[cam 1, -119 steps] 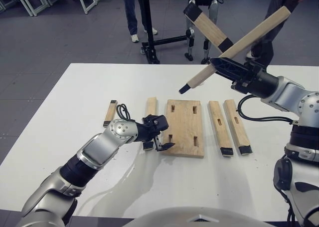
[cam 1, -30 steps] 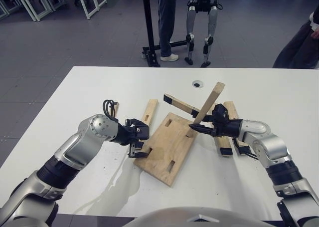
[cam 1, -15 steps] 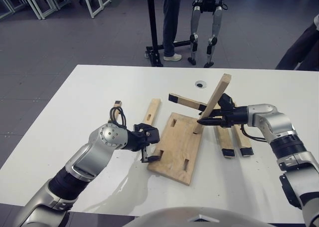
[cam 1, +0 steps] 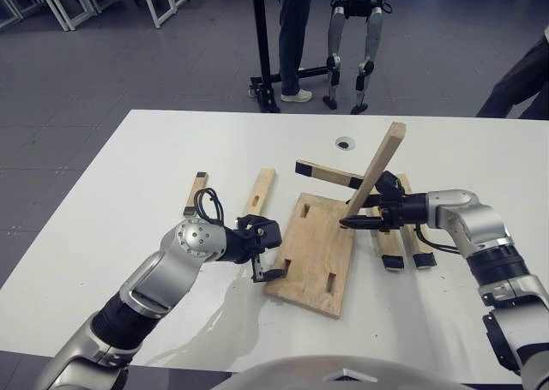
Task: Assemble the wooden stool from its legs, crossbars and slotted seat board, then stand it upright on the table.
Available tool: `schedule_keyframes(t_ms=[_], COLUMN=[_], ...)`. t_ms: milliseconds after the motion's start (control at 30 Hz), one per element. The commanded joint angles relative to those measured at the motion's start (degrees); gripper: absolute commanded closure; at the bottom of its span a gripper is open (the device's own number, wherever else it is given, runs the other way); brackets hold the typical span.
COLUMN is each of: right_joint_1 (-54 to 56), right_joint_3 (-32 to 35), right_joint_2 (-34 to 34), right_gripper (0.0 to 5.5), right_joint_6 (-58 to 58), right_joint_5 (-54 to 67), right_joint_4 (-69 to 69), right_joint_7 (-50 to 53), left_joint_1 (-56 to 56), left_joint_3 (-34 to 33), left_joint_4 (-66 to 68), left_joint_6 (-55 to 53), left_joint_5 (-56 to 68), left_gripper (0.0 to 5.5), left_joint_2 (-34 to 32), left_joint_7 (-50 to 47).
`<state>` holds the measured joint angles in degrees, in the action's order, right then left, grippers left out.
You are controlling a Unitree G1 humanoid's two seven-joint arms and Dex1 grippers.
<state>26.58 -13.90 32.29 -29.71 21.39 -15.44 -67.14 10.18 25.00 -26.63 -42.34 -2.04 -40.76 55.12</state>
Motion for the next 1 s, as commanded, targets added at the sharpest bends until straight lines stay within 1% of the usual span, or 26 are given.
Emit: schedule_keyframes(t_ms=[33, 167, 367, 467, 533, 600, 667, 700, 733, 800, 900, 933, 1000], right_joint_1=[-0.45, -1.77, -6.24, -8.83, -7.22, -0.31, 7.2, 10.65, 13.57, 17.38, 19.72, 19.72, 18.69], right_joint_3=[1.18, 3.1, 7.74, 9.58, 12.2, 18.59, 25.52, 28.56, 30.68, 32.47, 33.47, 33.54, 33.37], right_joint_2=[2.01, 4.97, 10.95, 14.87, 15.25, 11.38, 5.92, 2.32, -1.56, -8.71, -17.53, -19.0, -19.5], right_gripper=[0.98, 0.94, 0.94, 0.94, 0.94, 1.41, 1.89, 2.12, 2.12, 2.12, 2.12, 2.12, 2.12], right_joint_6=[0.48, 2.6, 1.73, 0.21, -1.09, -2.37, -5.51, -8.54, -12.63, -20.17, -29.88, -31.64, -32.54], right_joint_5=[-1.15, -3.78, -3.02, -2.03, -3.21, -3.88, -2.4, -0.41, 2.02, 7.07, 15.52, 16.79, 16.94], right_joint_4=[4.46, 5.21, 9.28, 12.34, 11.65, 8.71, 8.4, 11.1, 14.31, 21.18, 28.41, 29.13, 29.21], right_joint_7=[0.04, 1.77, 0.87, -1.26, 2.91, 15.47, 29.36, 35.87, 41.37, 49.15, 56.05, 57.46, 59.14], left_joint_1=[-3.41, -4.85, -5.41, -5.59, -5.82, -5.8, -5.99, -6.08, -6.11, -5.84, -5.28, -5.1, -4.74], left_joint_3=[2.46, 2.46, 1.92, 1.7, 1.53, 1.69, 1.93, 2.05, 2.16, 2.39, 2.73, 2.86, 3.04], left_joint_4=[0.85, -0.58, -1.38, -1.43, -1.45, -1.34, -1.65, -1.77, -1.85, -1.71, -1.27, -1.08, -0.77], left_joint_6=[-2.57, -4.04, -5.54, -5.64, -5.63, -5.83, -6.14, -6.21, -6.3, -6.36, -6.22, -6.13, -5.97], left_joint_5=[0.62, 1.33, 2.51, 2.95, 3.22, 3.27, 3.36, 3.42, 3.45, 3.58, 3.75, 3.76, 3.71], left_gripper=[0.11, 0.11, 0.11, 0.11, 0.11, 0.11, 0.11, 0.11, 0.11, 0.11, 0.11, 0.11, 0.11], left_joint_2=[1.29, 1.53, 1.6, 1.21, 0.96, 1.26, 1.54, 1.6, 1.69, 1.76, 1.72, 1.69, 1.48], left_joint_7=[-2.04, -3.99, -5.87, -6.41, -6.82, -7.52, -8.1, -8.24, -8.36, -8.57, -8.75, -8.73, -8.67])
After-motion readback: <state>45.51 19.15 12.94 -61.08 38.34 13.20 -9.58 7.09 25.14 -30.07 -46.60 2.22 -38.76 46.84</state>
